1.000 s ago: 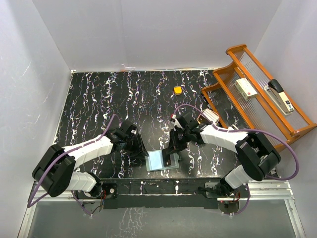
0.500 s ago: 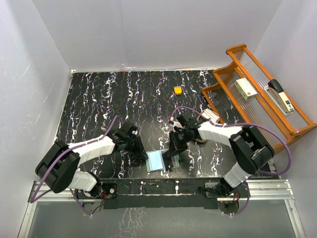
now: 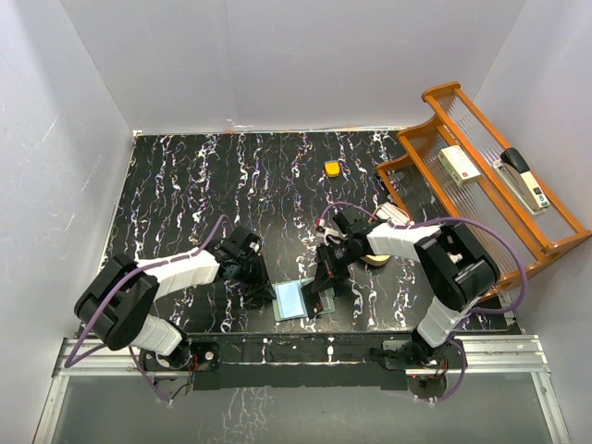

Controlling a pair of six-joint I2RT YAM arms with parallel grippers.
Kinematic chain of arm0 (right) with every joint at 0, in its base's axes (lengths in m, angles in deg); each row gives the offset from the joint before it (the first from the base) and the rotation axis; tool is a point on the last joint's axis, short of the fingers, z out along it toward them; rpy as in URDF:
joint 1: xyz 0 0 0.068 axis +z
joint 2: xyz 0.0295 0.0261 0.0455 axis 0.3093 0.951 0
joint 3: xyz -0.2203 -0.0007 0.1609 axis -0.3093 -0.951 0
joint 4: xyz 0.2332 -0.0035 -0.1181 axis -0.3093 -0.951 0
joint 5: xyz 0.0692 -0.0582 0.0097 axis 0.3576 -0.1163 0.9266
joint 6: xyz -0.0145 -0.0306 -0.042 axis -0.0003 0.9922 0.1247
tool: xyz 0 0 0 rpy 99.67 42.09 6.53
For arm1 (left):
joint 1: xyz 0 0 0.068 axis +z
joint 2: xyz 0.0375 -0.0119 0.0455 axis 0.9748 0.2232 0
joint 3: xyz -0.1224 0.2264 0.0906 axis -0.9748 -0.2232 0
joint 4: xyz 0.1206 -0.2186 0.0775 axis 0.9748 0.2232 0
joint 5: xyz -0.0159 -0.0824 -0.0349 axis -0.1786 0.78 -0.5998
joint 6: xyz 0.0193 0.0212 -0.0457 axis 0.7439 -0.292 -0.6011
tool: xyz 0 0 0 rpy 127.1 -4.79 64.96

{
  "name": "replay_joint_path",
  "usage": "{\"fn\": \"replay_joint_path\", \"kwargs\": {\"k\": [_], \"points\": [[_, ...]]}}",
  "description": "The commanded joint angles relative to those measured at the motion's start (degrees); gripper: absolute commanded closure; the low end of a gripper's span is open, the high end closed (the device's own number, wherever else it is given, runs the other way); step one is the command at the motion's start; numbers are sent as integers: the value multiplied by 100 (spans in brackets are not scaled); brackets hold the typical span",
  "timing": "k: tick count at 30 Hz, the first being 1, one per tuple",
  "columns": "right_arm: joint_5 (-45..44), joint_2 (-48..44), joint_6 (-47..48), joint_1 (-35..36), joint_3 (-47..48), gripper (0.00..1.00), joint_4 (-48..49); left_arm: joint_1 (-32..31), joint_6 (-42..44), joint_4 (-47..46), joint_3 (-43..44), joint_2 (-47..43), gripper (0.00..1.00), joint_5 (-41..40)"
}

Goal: Put the credit cards into the card holder
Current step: Insert the credit card into the card holder.

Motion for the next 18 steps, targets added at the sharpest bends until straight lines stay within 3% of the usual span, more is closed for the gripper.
{"fn": "replay_joint_path", "kwargs": {"k": [1, 18], "points": [[369, 63, 53, 38, 90, 100, 522, -4, 260, 265, 81, 258, 96, -447], [430, 276, -221, 31, -81, 100, 1098, -4, 357, 358, 304, 440, 96, -584]]}}
